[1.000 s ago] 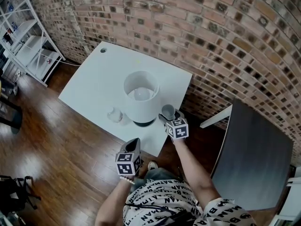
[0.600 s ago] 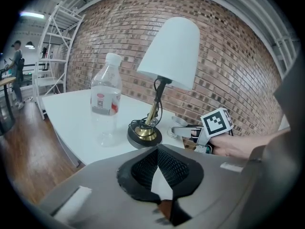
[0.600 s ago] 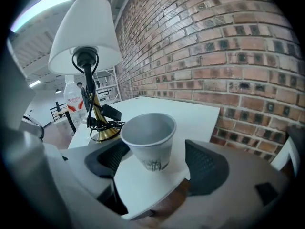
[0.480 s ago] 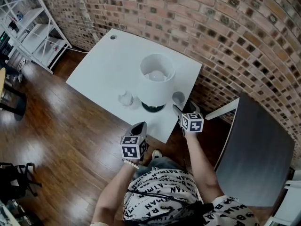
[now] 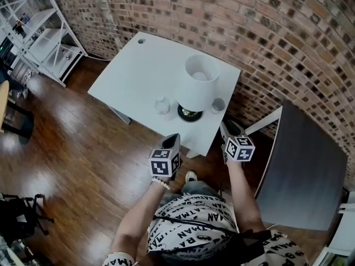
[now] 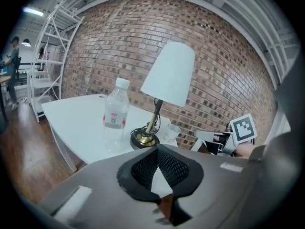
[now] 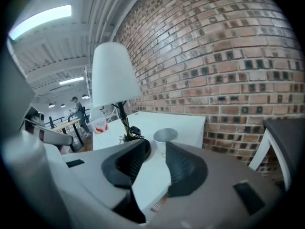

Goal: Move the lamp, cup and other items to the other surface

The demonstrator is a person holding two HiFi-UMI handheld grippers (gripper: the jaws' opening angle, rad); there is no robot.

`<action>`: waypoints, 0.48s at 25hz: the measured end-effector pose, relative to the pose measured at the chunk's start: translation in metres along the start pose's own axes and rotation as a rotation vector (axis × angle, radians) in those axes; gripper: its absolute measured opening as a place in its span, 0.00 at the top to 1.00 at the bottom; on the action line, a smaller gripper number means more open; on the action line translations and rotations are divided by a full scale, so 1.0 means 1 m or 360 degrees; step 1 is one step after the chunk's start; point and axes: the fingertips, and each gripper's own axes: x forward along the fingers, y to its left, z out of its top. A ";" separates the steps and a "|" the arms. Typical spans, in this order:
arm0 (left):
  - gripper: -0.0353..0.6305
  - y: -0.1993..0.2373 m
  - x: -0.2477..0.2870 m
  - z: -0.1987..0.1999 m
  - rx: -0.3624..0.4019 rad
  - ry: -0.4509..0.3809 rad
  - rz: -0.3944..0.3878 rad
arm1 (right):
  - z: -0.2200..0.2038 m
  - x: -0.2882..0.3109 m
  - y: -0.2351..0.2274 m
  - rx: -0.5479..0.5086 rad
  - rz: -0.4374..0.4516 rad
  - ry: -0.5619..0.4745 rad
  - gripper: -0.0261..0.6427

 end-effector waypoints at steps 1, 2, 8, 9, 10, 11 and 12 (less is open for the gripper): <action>0.94 -0.001 -0.004 0.002 0.0006 -0.0008 -0.0014 | 0.003 -0.005 0.009 0.0014 0.0009 -0.0031 0.80; 0.94 -0.002 -0.008 0.003 0.0013 -0.0015 -0.0028 | 0.006 -0.011 0.019 0.0027 0.0019 -0.0061 0.92; 0.94 -0.004 -0.045 0.000 0.0033 -0.0050 -0.0106 | 0.000 -0.053 0.078 0.0156 0.0083 -0.0131 0.95; 0.94 -0.005 -0.051 0.001 0.0029 -0.0059 -0.0119 | -0.002 -0.060 0.084 0.0149 0.0070 -0.0121 0.95; 0.94 -0.006 -0.057 0.002 0.0026 -0.0068 -0.0136 | -0.004 -0.067 0.090 0.0144 0.0056 -0.0109 0.95; 0.94 -0.008 -0.064 0.003 0.0025 -0.0078 -0.0157 | -0.006 -0.073 0.096 0.0143 0.0042 -0.0098 0.95; 0.94 -0.010 -0.071 0.004 0.0029 -0.0088 -0.0178 | -0.009 -0.080 0.102 0.0144 0.0028 -0.0088 0.95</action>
